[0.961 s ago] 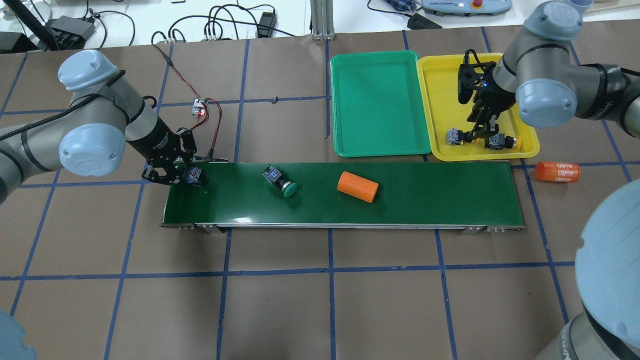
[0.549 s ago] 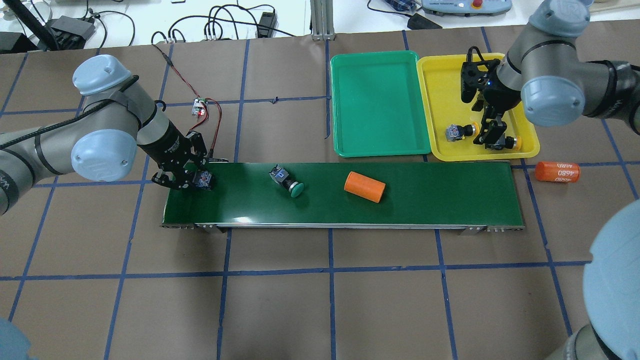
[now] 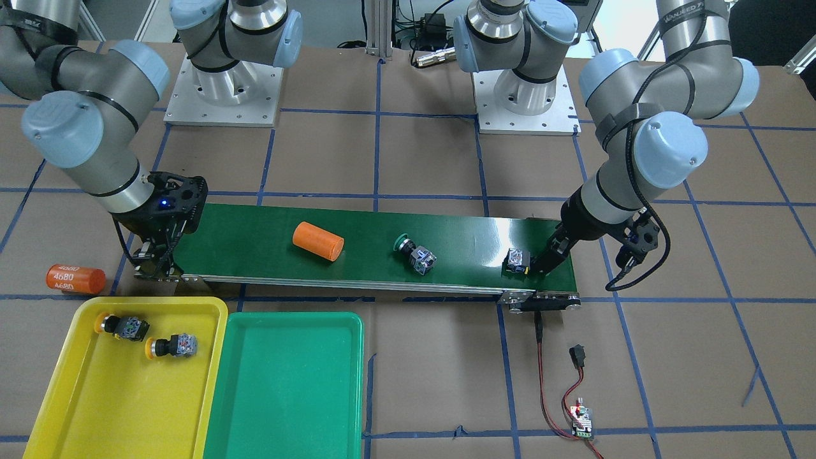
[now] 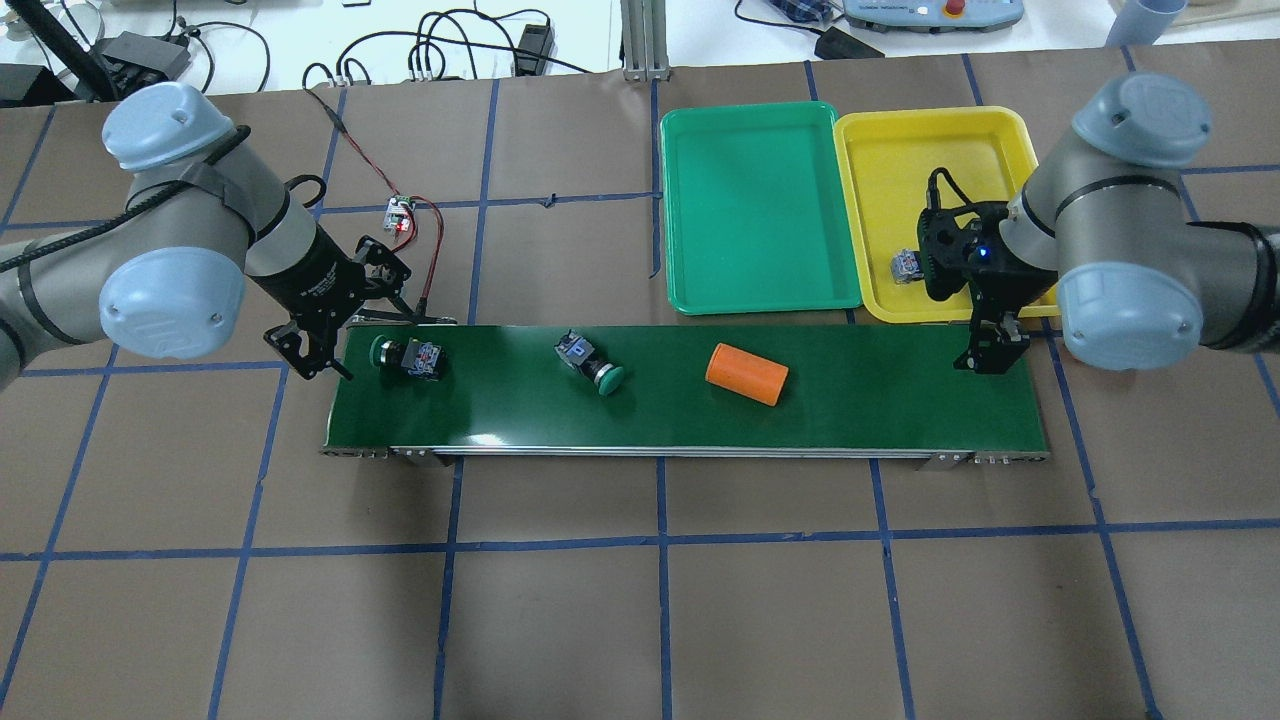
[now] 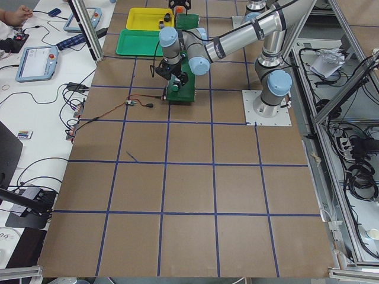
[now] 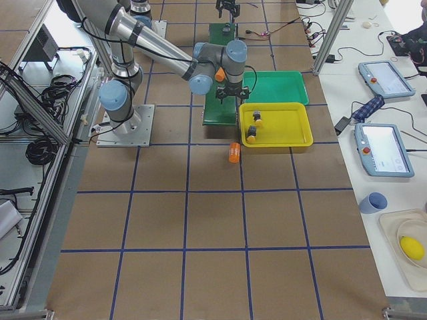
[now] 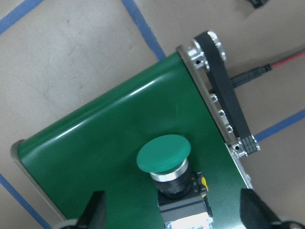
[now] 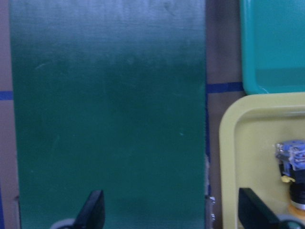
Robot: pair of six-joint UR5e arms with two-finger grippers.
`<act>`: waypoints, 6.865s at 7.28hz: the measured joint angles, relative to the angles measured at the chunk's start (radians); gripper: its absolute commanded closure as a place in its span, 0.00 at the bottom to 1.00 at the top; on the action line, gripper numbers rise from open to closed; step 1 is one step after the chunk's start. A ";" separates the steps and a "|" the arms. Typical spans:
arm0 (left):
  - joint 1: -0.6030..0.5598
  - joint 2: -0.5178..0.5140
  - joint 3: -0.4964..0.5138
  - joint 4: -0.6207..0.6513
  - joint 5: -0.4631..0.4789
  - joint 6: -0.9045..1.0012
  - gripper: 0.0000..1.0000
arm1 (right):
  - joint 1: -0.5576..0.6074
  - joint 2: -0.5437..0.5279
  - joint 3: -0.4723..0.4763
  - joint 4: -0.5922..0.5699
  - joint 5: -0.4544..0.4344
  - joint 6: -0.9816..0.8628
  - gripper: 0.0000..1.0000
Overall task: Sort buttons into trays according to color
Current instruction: 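Return right gripper to belt's far end while left gripper lifts away, then lower right gripper onto the approaching orange cylinder on the belt, then close right gripper on orange cylinder and lift it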
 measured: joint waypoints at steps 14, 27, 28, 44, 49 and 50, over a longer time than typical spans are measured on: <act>-0.149 0.030 0.431 -0.403 0.115 0.718 0.00 | 0.083 -0.038 0.101 -0.045 -0.053 0.093 0.00; -0.154 0.033 0.439 -0.407 0.121 0.713 0.00 | 0.083 -0.035 0.101 -0.047 -0.040 0.158 0.00; -0.154 0.034 0.440 -0.407 0.120 0.712 0.00 | 0.083 -0.035 0.101 -0.047 -0.040 0.159 0.00; -0.153 0.052 0.428 -0.405 0.120 0.708 0.00 | 0.083 -0.029 0.098 -0.047 -0.038 0.158 0.00; -0.153 0.052 0.428 -0.405 0.119 0.708 0.00 | 0.083 -0.029 0.098 -0.047 -0.037 0.158 0.00; -0.153 0.052 0.428 -0.405 0.118 0.708 0.00 | 0.083 -0.029 0.098 -0.047 -0.037 0.158 0.00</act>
